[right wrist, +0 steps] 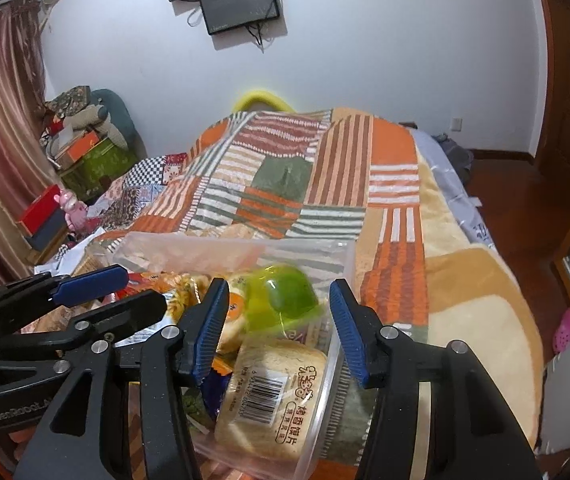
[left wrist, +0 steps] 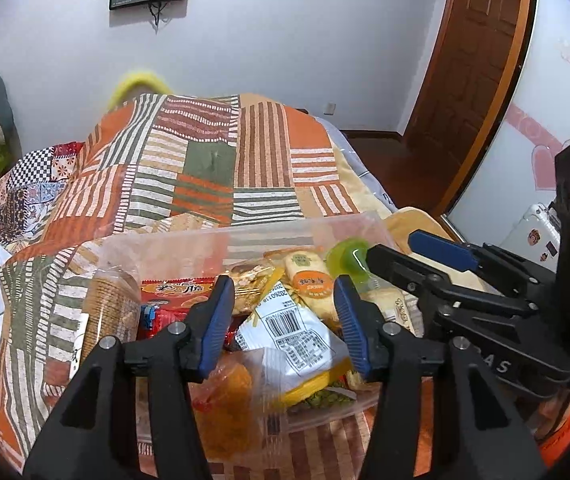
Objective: Organize snacks
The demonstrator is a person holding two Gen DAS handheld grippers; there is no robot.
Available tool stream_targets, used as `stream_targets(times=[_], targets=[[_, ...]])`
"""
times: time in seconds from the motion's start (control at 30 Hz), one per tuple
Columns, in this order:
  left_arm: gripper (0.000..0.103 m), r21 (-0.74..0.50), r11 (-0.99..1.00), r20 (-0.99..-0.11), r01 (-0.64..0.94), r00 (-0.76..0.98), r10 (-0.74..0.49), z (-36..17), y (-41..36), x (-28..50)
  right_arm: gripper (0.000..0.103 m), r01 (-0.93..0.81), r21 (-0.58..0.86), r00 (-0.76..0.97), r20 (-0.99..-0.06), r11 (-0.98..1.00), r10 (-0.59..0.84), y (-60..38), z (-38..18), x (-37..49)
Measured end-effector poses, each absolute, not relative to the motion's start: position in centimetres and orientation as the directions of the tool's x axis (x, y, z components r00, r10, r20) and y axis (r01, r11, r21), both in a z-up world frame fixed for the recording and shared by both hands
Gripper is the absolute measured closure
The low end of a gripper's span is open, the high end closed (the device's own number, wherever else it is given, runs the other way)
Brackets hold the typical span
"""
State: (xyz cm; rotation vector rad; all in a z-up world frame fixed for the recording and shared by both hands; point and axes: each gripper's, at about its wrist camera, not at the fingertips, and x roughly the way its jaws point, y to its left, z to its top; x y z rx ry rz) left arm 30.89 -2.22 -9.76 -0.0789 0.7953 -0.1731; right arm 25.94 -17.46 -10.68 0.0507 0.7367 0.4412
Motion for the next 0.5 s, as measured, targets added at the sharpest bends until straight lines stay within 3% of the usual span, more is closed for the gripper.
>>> stream_targets(times=[0.5], targets=[[0.052,-0.117,0.985,-0.551,0.123,0.817,-0.168,-2.9,-0.9,22.5,0.053,-0.404,0.143,0.734,-0.539,0.904,0.413,-19.0,-5.4,19.0]])
